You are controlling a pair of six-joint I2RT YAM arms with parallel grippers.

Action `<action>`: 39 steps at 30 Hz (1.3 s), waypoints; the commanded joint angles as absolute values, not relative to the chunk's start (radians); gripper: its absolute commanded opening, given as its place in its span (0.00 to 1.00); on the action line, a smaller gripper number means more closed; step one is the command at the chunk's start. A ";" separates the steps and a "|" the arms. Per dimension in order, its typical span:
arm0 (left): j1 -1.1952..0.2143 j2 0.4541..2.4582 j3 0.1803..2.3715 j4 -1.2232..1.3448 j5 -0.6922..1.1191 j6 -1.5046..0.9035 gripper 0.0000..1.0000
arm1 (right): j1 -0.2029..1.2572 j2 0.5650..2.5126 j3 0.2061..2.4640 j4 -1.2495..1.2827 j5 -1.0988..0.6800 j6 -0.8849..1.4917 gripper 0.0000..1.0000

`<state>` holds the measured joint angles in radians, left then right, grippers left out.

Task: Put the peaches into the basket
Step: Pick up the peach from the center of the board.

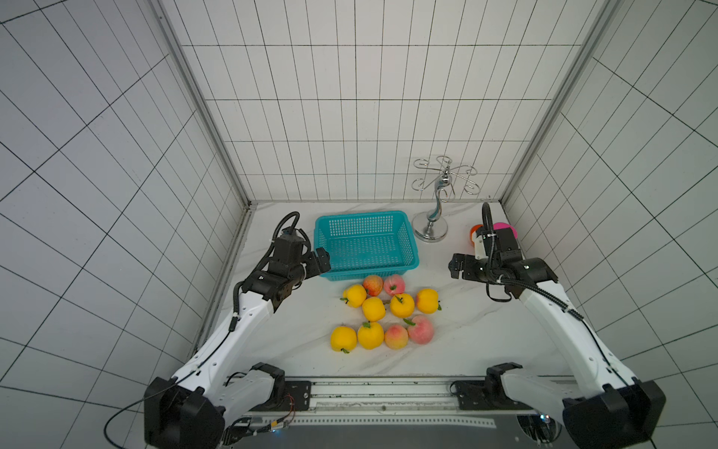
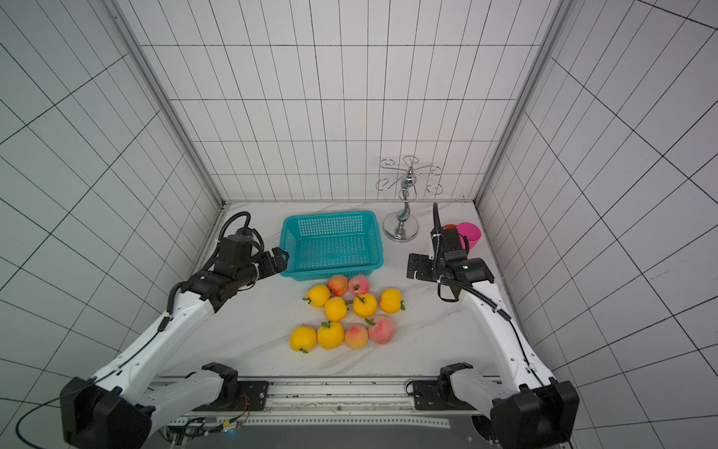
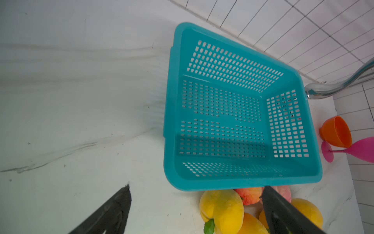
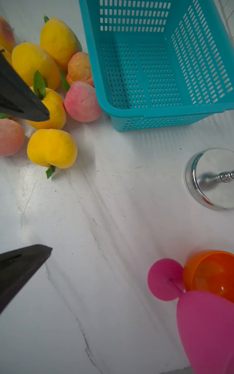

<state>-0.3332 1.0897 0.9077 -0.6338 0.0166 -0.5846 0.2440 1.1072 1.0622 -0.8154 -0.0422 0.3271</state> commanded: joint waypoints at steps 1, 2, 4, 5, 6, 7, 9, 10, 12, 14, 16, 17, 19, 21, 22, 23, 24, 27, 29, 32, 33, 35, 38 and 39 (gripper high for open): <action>-0.388 1.058 0.913 -0.768 0.021 -0.648 0.99 | 0.301 1.098 1.008 -0.924 -0.080 0.390 0.99; -0.406 1.051 0.916 -0.789 0.014 -0.664 0.99 | 0.317 1.095 1.000 -0.931 -0.081 0.395 0.98; -0.458 1.029 0.922 -0.826 0.011 -0.704 0.99 | 0.346 1.084 0.985 -0.933 -0.095 0.405 0.99; -0.480 1.021 0.923 -0.835 0.007 -0.720 0.99 | 0.356 1.079 0.978 -0.927 -0.099 0.404 0.99; -0.505 1.017 0.929 -0.854 0.002 -0.738 0.99 | 0.362 1.075 0.970 -0.922 -0.101 0.402 0.99; -0.528 1.017 0.937 -0.872 0.000 -0.760 0.99 | 0.364 1.077 0.965 -0.920 -0.109 0.401 0.98; -0.573 1.015 0.951 -0.893 -0.004 -0.800 0.99 | 0.369 1.082 0.949 -0.908 -0.129 0.402 0.99; -0.600 1.011 0.955 -0.894 -0.015 -0.822 0.99 | 0.372 1.085 0.937 -0.889 -0.141 0.407 0.99; -0.654 1.011 0.956 -0.893 -0.035 -0.861 0.99 | 0.382 1.090 0.904 -0.840 -0.163 0.424 0.98; -0.702 1.017 0.953 -0.887 -0.053 -0.892 0.99 | 0.395 1.106 0.875 -0.793 -0.170 0.439 0.99; -0.738 1.028 0.943 -0.865 -0.060 -0.920 0.99 | 0.405 1.136 0.858 -0.755 -0.178 0.454 0.99; -0.746 1.033 0.937 -0.850 -0.052 -0.927 0.99 | 0.407 1.149 0.859 -0.747 -0.184 0.458 0.99; -0.750 1.047 0.921 -0.812 -0.028 -0.942 0.99 | 0.412 1.172 0.865 -0.738 -0.190 0.452 0.99; -0.749 1.057 0.909 -0.780 -0.017 -0.950 0.99 | 0.412 1.199 0.871 -0.715 -0.182 0.441 0.99; -0.749 1.064 0.908 -0.768 -0.008 -0.950 0.99 | 0.413 1.221 0.877 -0.708 -0.177 0.439 0.98; -0.749 1.072 0.909 -0.764 0.002 -0.943 0.99 | 0.413 1.239 0.883 -0.706 -0.175 0.440 0.99; -0.749 1.080 0.913 -0.764 0.012 -0.936 0.99 | 0.414 1.255 0.889 -0.704 -0.175 0.442 0.99; -0.747 1.101 0.923 -0.779 0.046 -0.911 0.99 | 0.414 1.284 0.902 -0.697 -0.179 0.454 0.99; -0.747 1.107 0.917 -0.783 0.056 -0.906 0.99 | 0.415 1.307 0.909 -0.689 -0.176 0.454 0.98; -0.744 1.109 0.892 -0.767 0.056 -0.908 0.99 | 0.415 1.342 0.909 -0.675 -0.178 0.462 0.99; -0.743 1.110 0.884 -0.758 0.055 -0.908 0.99 | 0.417 1.347 0.905 -0.668 -0.179 0.467 0.99; -0.738 1.112 0.870 -0.733 0.061 -0.908 0.99 | 0.421 1.356 0.899 -0.657 -0.180 0.474 0.99; -0.724 1.121 0.874 -0.716 0.089 -0.882 0.99 | 0.427 1.373 0.896 -0.642 -0.195 0.474 0.99; -0.720 1.126 0.877 -0.721 0.093 -0.879 0.99 | 0.429 1.381 0.895 -0.635 -0.199 0.473 0.99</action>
